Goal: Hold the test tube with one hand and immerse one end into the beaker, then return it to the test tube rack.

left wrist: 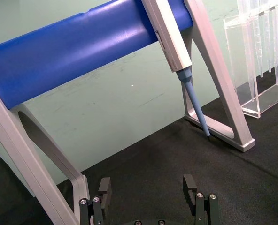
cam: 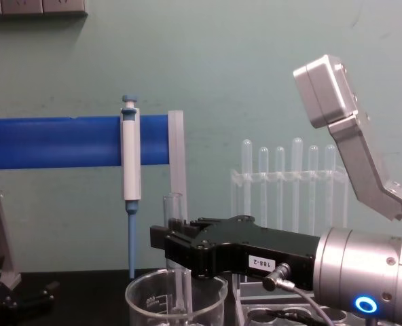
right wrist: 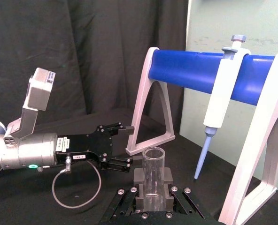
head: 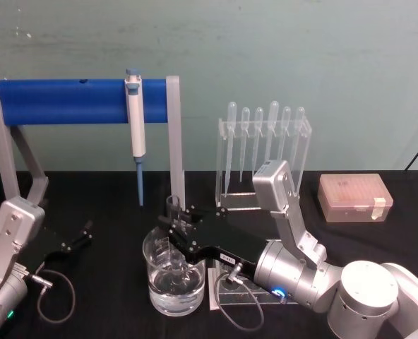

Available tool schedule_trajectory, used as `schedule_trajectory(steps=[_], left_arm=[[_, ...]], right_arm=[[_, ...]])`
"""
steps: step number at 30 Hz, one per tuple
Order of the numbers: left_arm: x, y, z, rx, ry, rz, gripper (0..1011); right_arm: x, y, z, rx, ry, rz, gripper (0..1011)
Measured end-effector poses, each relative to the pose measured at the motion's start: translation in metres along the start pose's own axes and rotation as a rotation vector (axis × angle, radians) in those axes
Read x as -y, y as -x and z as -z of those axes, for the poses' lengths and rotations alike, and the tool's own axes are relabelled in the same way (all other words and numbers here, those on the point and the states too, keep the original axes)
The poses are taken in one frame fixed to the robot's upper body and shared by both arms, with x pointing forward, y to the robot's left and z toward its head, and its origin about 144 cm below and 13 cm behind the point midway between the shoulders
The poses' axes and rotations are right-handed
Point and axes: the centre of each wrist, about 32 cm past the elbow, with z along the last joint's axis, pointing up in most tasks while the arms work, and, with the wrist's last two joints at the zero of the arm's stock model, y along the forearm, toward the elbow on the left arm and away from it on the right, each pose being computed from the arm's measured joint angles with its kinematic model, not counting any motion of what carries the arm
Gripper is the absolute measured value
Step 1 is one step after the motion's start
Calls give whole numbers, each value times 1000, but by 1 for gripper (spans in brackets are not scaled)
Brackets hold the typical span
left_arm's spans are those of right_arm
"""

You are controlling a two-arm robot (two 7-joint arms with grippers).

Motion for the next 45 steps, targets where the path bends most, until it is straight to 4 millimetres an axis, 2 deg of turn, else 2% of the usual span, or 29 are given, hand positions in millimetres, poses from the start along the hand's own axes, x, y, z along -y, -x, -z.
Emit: schedule_trajectory(steps=[45], left_arm=[[0, 0, 0, 0, 0, 0, 1000]], right_arm=[[0, 0, 0, 0, 0, 0, 224]])
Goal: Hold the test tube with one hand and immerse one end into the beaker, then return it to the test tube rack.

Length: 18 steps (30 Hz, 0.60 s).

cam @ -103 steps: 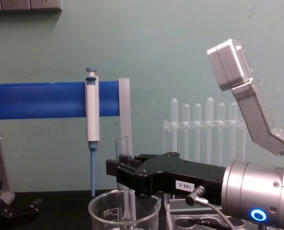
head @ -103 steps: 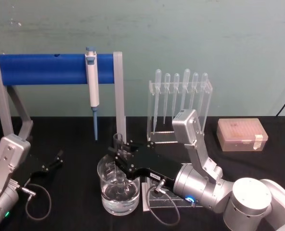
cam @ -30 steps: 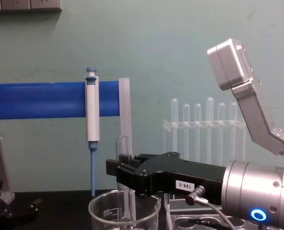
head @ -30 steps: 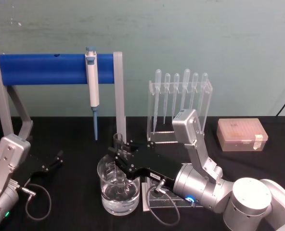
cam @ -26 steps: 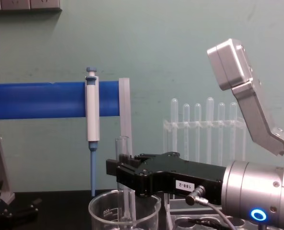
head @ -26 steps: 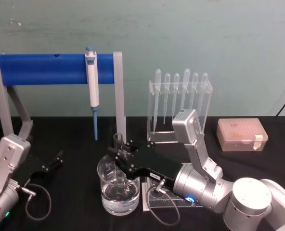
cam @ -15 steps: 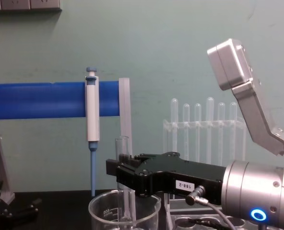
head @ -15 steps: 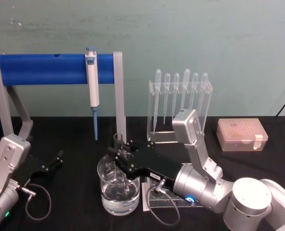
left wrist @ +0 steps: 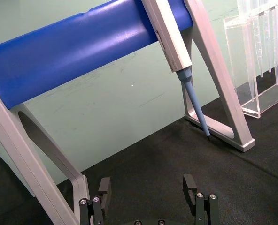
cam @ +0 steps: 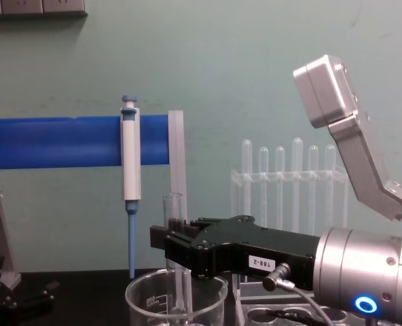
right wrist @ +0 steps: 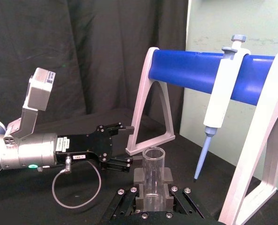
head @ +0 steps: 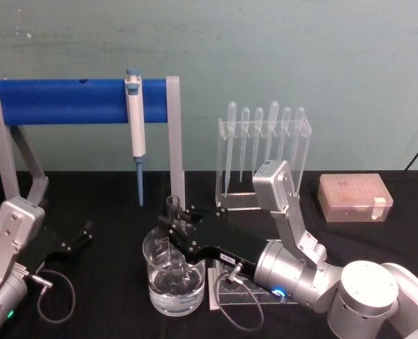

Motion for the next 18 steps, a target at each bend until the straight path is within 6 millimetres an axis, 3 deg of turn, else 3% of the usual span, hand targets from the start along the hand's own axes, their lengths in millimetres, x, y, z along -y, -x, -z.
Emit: schedule_trajectory(steps=[18], left_arm=[[0, 0, 0, 0, 0, 0, 1000]], right_arm=[[0, 0, 0, 0, 0, 0, 224]])
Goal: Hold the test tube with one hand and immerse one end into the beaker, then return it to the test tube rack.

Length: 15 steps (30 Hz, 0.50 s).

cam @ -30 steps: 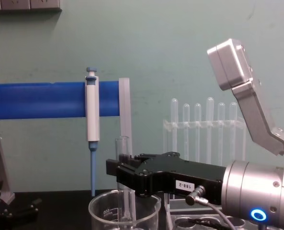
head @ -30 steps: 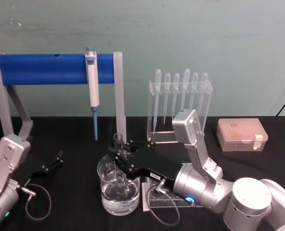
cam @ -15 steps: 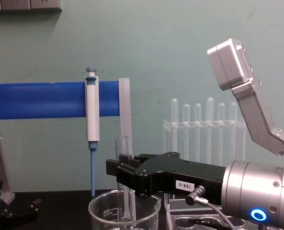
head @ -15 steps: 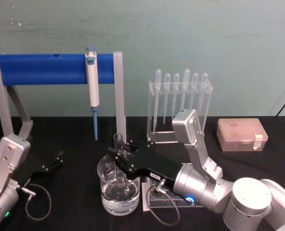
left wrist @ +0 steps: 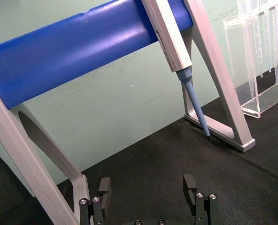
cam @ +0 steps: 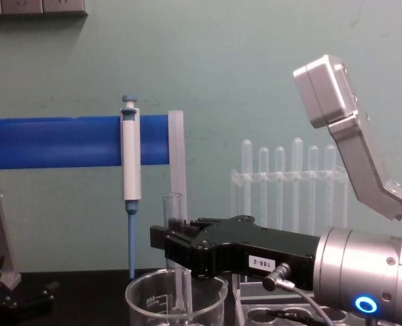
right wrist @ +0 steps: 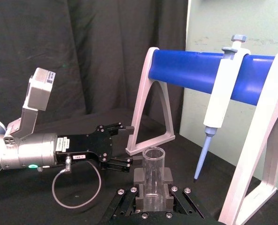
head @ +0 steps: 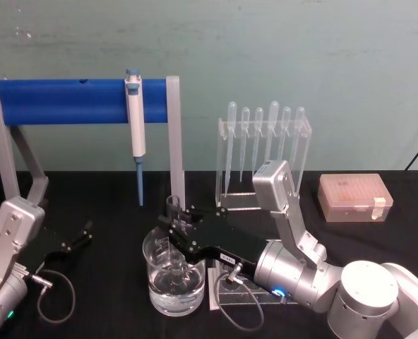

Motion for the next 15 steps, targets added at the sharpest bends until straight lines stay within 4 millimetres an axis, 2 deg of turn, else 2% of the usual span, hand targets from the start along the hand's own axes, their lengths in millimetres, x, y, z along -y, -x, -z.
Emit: schedule_trajectory(steps=[15], left_arm=[[0, 0, 0, 0, 0, 0, 1000]], right_arm=[[0, 0, 0, 0, 0, 0, 224]])
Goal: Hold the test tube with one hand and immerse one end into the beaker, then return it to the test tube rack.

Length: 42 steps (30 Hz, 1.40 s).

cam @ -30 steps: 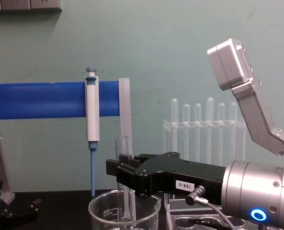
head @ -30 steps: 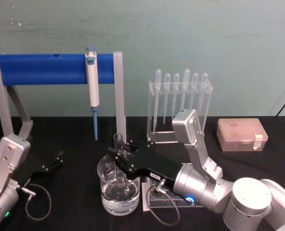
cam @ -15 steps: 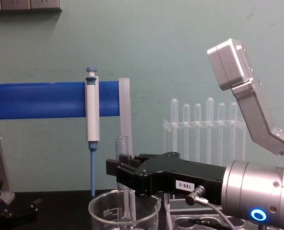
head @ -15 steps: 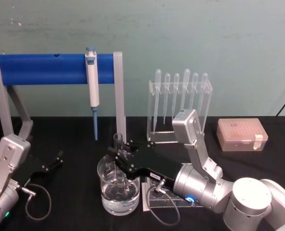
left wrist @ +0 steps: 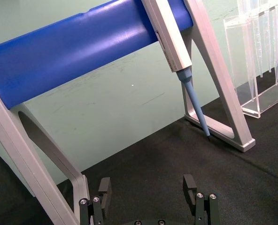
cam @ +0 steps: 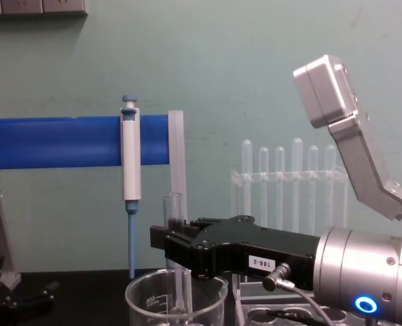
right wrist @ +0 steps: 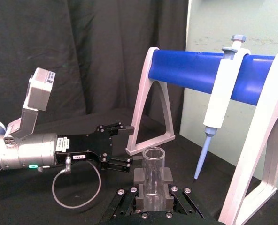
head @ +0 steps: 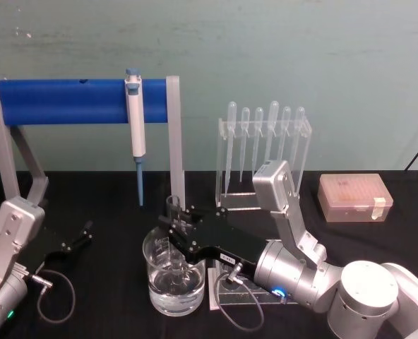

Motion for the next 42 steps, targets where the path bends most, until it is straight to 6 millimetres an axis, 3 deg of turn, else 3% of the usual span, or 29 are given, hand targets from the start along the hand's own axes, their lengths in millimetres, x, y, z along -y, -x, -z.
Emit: schedule_trajectory(steps=[30, 35, 42], left_arm=[[0, 0, 0, 0, 0, 0, 1000], [0, 0, 0, 0, 0, 0, 1000], [0, 0, 0, 0, 0, 0, 1000]], right_arm=[[1, -3, -3, -15, -4, 5, 225], [3, -6, -23, -16, -19, 0, 225], [8, -11, -75, 4, -30, -24, 224]])
